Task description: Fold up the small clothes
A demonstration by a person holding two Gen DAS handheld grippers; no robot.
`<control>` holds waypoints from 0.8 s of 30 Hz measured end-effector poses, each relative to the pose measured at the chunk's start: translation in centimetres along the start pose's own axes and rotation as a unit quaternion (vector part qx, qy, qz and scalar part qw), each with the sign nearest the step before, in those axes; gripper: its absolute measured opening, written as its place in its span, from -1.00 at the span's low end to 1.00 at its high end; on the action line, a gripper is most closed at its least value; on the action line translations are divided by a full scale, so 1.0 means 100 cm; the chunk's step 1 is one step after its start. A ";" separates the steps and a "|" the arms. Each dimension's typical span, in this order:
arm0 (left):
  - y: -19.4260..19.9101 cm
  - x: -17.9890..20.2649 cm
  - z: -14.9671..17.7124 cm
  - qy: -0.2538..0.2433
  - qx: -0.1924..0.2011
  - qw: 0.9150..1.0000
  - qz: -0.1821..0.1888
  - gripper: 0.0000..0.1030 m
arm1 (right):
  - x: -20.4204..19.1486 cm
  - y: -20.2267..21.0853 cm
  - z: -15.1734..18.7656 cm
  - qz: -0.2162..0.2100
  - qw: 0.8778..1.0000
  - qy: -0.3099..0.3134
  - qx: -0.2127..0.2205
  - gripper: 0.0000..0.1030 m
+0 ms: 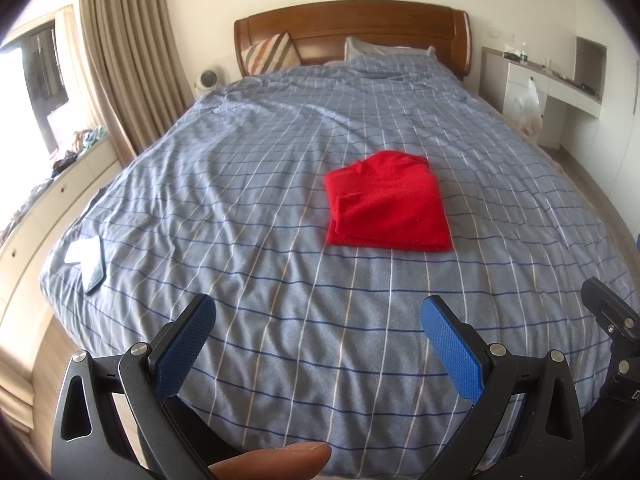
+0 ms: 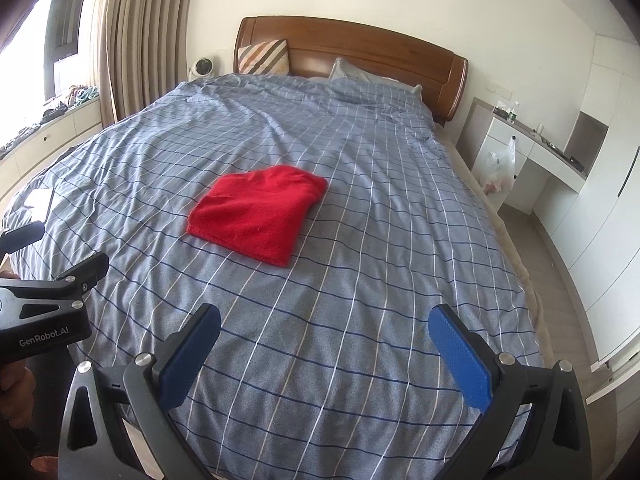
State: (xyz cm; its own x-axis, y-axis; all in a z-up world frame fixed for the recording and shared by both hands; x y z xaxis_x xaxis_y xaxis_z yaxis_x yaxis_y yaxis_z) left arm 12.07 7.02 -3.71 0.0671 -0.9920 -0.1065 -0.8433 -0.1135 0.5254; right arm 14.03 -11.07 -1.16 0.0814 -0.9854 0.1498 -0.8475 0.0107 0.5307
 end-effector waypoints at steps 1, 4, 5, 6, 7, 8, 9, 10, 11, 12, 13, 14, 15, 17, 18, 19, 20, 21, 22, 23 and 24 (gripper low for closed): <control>0.000 0.000 0.000 0.000 0.001 1.000 -0.001 0.99 | 0.000 0.000 0.000 0.000 1.000 0.000 0.000 0.99; 0.000 0.001 -0.001 -0.001 0.001 1.000 0.000 0.99 | 0.002 0.001 0.000 0.003 1.000 0.003 0.001 0.99; 0.000 0.001 -0.001 -0.001 0.001 1.000 0.001 0.99 | 0.002 0.001 0.001 0.002 1.000 0.003 0.001 0.99; 0.000 0.001 -0.001 -0.002 0.001 1.000 0.000 0.99 | 0.002 0.001 0.001 0.002 1.000 0.003 0.001 0.99; 0.001 0.002 -0.002 -0.003 0.002 1.000 0.000 0.99 | 0.002 0.001 0.001 0.002 1.000 0.003 0.001 0.99; 0.001 0.002 -0.002 -0.003 0.002 1.000 0.000 0.99 | 0.002 0.001 0.001 0.002 1.000 0.003 0.001 0.99; 0.001 0.002 -0.003 -0.003 0.003 1.000 0.000 0.99 | 0.002 0.001 0.001 0.002 1.000 0.003 0.001 0.99; 0.001 0.002 -0.003 -0.002 0.003 1.000 0.001 0.99 | 0.002 0.001 0.001 0.002 1.000 0.002 0.001 0.99; 0.001 0.003 -0.004 -0.002 0.004 1.000 0.002 0.99 | 0.002 0.001 0.001 0.001 1.000 0.001 0.002 0.99; 0.001 0.003 -0.005 -0.001 0.005 1.000 0.002 0.99 | 0.002 0.000 0.000 0.001 1.000 0.000 0.002 0.99; 0.002 0.003 -0.007 0.000 0.007 1.000 0.003 0.99 | 0.002 0.001 0.000 0.001 1.000 -0.001 0.003 0.99; 0.002 0.003 -0.008 0.000 0.008 1.000 0.004 0.99 | 0.003 0.001 -0.001 0.000 1.000 -0.002 0.004 0.99; 0.003 0.004 -0.009 0.001 0.010 1.000 0.004 0.99 | 0.003 0.001 -0.002 0.000 1.000 -0.003 0.004 0.99; 0.004 0.005 -0.011 0.002 0.013 1.000 0.006 0.99 | 0.003 0.000 -0.002 -0.001 1.000 -0.006 0.005 0.99; 0.004 0.005 -0.012 0.001 0.014 1.000 0.007 0.99 | 0.003 0.000 -0.003 -0.002 1.000 -0.009 0.004 0.99; 0.004 0.006 -0.013 0.001 0.015 1.000 0.008 0.99 | 0.003 0.000 -0.003 -0.002 1.000 -0.010 0.004 0.99; 0.004 0.006 -0.013 0.001 0.016 1.000 0.008 0.99 | 0.003 0.000 -0.003 -0.001 1.000 -0.010 0.004 0.99; 0.004 0.007 -0.013 0.001 0.016 1.000 0.008 0.99 | 0.004 0.000 -0.002 -0.001 1.000 -0.011 0.004 0.99; 0.003 0.007 -0.013 0.000 0.015 1.000 0.009 0.99 | 0.004 0.000 -0.002 -0.002 1.000 -0.011 0.003 0.99; 0.003 0.008 -0.012 0.001 0.013 1.000 0.010 0.99 | 0.004 0.000 -0.002 -0.001 1.000 -0.012 0.003 0.99; 0.003 0.008 -0.012 0.004 0.013 1.000 0.012 0.99 | 0.005 0.000 -0.002 0.000 1.000 -0.013 0.003 0.99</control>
State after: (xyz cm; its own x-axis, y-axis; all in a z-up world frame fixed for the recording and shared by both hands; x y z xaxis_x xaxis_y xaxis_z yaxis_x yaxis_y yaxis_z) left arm 12.54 6.16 -2.64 0.0515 -0.9948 -0.0882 -0.8580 -0.0892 0.5059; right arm 14.14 -11.49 -0.93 0.0683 -0.9895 0.1272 -0.8501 0.0090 0.5265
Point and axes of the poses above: each gripper's, at about its wrist camera, not at the fingertips, and y roughly against the way its jaws point, x to its right, z to its underside, the point moved 10 cm from there along -y, roughly the way its jaws point, and after that the axes turned 12 degrees about x, right-handed, at the moved point
